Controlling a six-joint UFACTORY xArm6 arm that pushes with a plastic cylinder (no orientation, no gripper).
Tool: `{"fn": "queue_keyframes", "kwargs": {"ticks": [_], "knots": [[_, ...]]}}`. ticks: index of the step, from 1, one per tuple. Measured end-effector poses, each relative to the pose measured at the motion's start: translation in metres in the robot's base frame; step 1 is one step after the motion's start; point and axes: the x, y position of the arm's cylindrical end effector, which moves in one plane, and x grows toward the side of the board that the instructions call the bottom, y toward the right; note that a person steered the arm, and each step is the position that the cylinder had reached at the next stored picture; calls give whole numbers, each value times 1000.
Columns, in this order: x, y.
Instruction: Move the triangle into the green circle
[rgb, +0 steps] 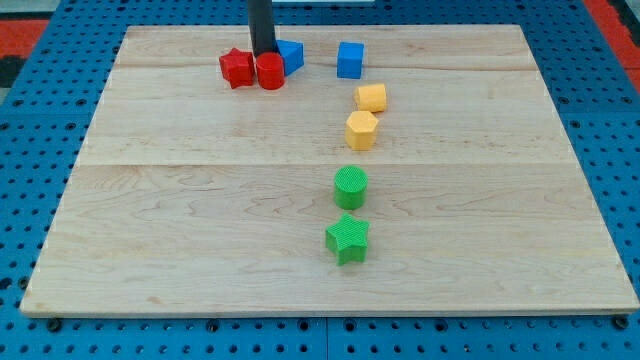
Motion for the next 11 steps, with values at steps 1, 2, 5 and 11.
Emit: {"fn": "queue_keyframes", "kwargs": {"ticks": [1, 2, 5, 11], "knots": [[-11, -18], [-23, -15], [118, 62], [157, 106]]}}
